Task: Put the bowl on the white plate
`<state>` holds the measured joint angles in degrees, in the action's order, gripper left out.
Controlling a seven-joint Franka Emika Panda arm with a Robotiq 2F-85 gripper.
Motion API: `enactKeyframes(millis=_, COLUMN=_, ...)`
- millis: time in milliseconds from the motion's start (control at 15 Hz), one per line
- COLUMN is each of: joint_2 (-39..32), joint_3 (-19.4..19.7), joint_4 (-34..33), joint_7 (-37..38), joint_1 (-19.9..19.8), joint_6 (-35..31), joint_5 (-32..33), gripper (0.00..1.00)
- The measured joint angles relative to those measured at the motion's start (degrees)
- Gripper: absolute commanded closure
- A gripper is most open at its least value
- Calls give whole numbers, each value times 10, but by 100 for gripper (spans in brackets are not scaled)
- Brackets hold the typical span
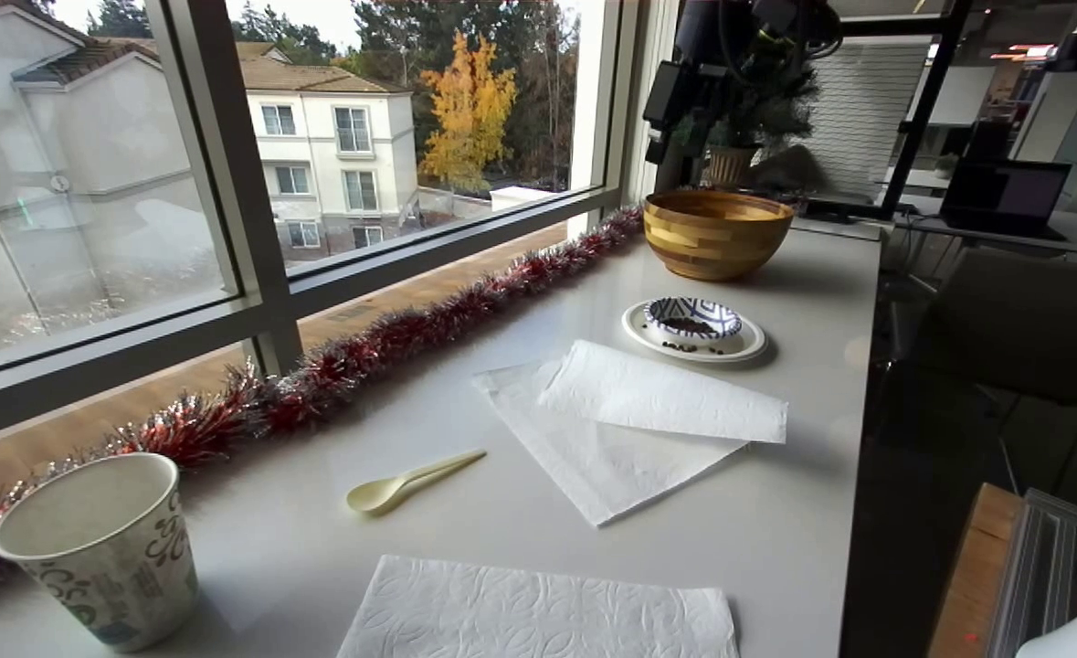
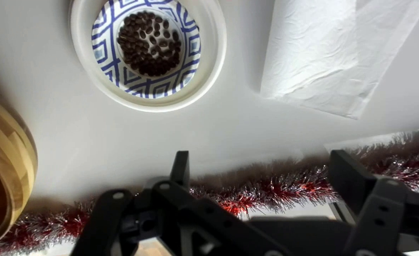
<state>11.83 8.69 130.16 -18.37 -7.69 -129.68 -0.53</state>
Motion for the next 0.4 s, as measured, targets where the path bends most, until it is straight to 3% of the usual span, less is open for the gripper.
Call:
enactKeyframes(millis=200, joint_2=-2, joint_3=-36, joint_4=-20, joint_7=104, joint_1=22, joint_6=13, joint_5=-1, gripper=0)
enactKeyframes(millis=400, joint_2=-3, joint_3=-40, joint_4=-25, joint_7=122, joint_1=25, joint_6=19, joint_5=-1, gripper=0)
